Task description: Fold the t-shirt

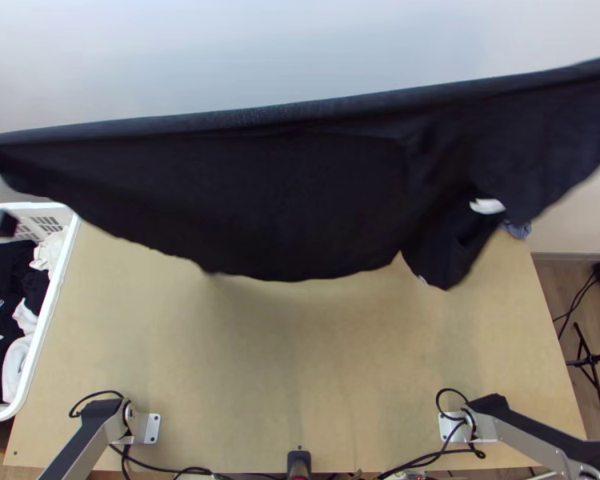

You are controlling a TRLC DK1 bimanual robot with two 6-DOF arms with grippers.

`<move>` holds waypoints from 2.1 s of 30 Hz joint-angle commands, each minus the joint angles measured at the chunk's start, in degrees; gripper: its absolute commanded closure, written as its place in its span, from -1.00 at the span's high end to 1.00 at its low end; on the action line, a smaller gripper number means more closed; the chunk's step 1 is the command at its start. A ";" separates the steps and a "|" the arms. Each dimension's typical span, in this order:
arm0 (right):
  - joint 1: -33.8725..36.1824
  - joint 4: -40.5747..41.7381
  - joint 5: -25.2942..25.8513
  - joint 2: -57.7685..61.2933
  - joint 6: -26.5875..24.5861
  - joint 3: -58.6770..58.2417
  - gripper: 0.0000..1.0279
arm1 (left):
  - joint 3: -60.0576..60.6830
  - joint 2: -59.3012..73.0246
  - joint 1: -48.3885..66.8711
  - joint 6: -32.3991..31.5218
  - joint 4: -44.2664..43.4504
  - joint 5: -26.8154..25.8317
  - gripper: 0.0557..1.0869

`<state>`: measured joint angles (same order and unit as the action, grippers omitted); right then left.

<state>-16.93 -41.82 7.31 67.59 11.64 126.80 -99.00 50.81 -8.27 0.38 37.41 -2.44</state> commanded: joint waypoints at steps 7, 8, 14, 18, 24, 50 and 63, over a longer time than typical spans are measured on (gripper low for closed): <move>2.95 -9.24 -0.63 -10.64 3.48 3.80 -0.95 | -7.43 -7.83 -3.07 -1.26 4.96 0.06 -0.92; 3.74 -10.82 -1.42 -10.82 4.18 5.12 -0.95 | -8.23 -8.00 -3.24 -1.26 6.63 0.06 -0.92; 5.06 -15.13 -3.80 -13.45 6.73 7.32 -0.95 | -9.19 -10.03 -3.42 -1.09 11.63 0.15 -0.92; 4.80 -15.57 -4.50 -13.54 8.58 8.72 -0.95 | -9.54 -10.38 -3.50 -1.00 11.55 0.15 -0.92; 3.83 -15.31 -5.11 -11.08 10.25 8.11 -0.95 | -9.19 -8.71 -4.82 0.58 8.91 0.24 -0.92; 0.32 19.50 -7.40 -21.89 3.04 -67.30 -0.95 | 47.58 -13.19 -0.78 4.10 -26.86 0.15 -0.92; 0.76 37.52 -5.99 -5.37 -1.53 -74.95 -0.95 | 52.51 2.81 9.59 5.95 -42.77 11.31 -0.92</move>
<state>-16.67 -11.07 0.23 53.93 12.36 54.04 -47.59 45.60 -2.22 5.65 0.78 5.48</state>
